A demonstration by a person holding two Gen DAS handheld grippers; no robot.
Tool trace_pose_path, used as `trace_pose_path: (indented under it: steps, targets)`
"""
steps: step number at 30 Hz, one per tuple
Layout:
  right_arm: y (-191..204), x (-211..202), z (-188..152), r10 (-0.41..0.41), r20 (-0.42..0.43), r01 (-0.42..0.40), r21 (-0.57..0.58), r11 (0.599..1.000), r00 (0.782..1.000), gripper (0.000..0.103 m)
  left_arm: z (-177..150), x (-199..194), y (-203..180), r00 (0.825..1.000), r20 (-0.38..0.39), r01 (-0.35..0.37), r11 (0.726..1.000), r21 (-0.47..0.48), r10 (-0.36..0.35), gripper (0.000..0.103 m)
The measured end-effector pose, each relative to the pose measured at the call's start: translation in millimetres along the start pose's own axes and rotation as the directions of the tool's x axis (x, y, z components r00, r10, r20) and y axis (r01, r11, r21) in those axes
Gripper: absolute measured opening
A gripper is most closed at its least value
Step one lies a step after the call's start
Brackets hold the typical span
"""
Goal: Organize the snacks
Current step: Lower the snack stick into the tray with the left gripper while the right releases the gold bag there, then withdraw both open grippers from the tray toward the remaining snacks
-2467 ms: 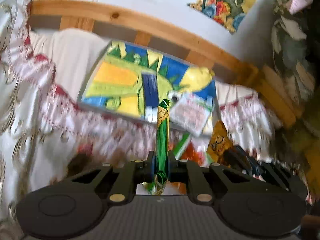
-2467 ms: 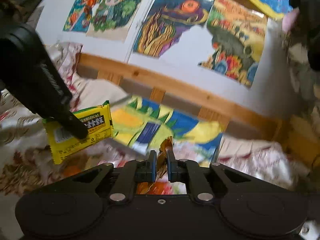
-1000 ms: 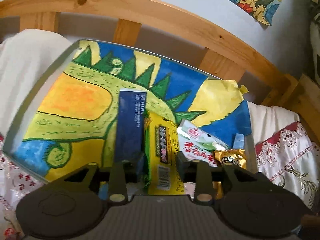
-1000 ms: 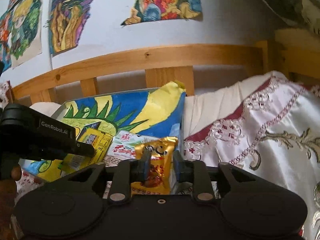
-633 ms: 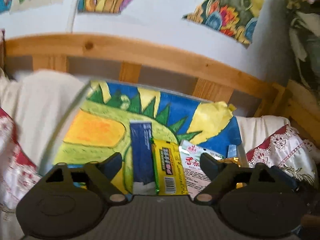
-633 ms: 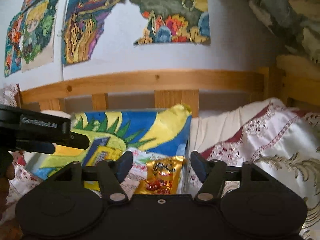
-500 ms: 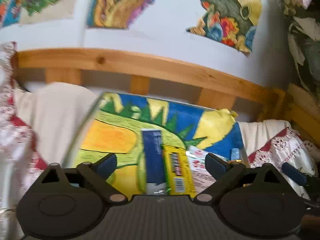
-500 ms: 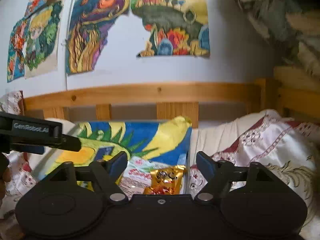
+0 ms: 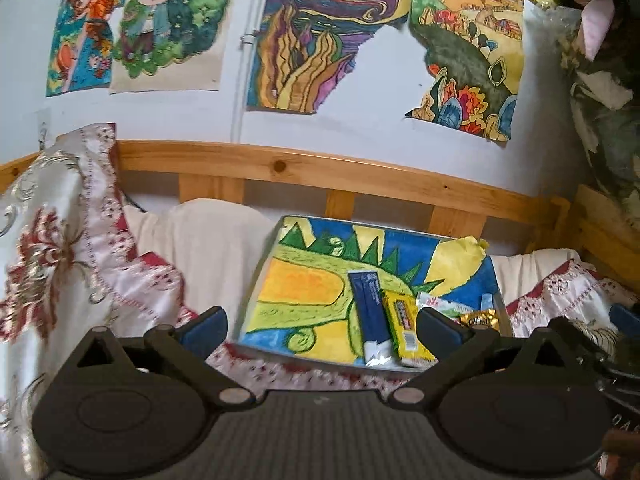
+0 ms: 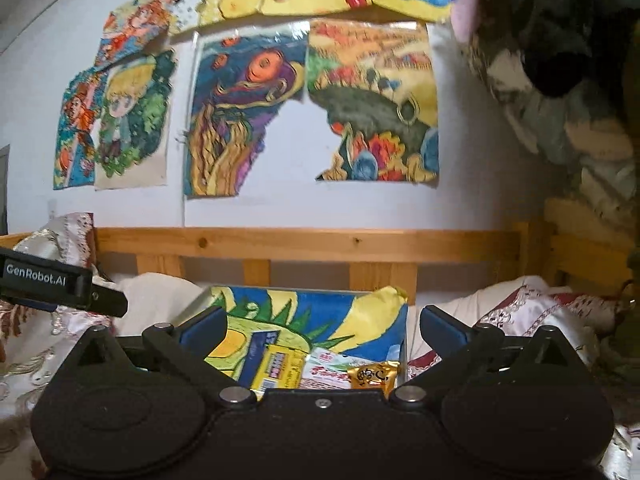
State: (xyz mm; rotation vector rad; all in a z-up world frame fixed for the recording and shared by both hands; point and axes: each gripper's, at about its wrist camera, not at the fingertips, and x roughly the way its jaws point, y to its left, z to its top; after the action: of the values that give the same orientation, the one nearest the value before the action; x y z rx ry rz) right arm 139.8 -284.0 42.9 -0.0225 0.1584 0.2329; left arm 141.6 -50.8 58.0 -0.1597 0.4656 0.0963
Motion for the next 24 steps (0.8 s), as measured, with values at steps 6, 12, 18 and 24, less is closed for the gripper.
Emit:
trace_pose_path:
  steps: [6, 12, 18, 24]
  targets:
    - [20, -35, -4, 0.031, -0.006, -0.031, -0.017, 0.999, 1.0, 0.102, -17, -32, 23, 1.0, 0.005, -0.008, 1.0, -0.003, 0.008, 0.102]
    - [44, -65, -13, 0.075, -0.043, -0.077, -0.036, 0.996, 0.996, 0.102, -39, -57, 45, 1.0, 0.003, -0.017, 1.0, -0.004, 0.017, 0.102]
    - [60, -87, -24, 0.096, -0.078, -0.1, -0.048, 0.994, 0.992, 0.102, -65, -77, 61, 1.0, -0.019, 0.005, 1.0, 0.002, -0.005, 0.102]
    - [69, -101, -33, 0.087, -0.123, -0.092, -0.037, 0.995, 0.989, 0.102, -82, -85, 69, 0.999, -0.042, 0.006, 0.999, 0.047, -0.004, 0.102]
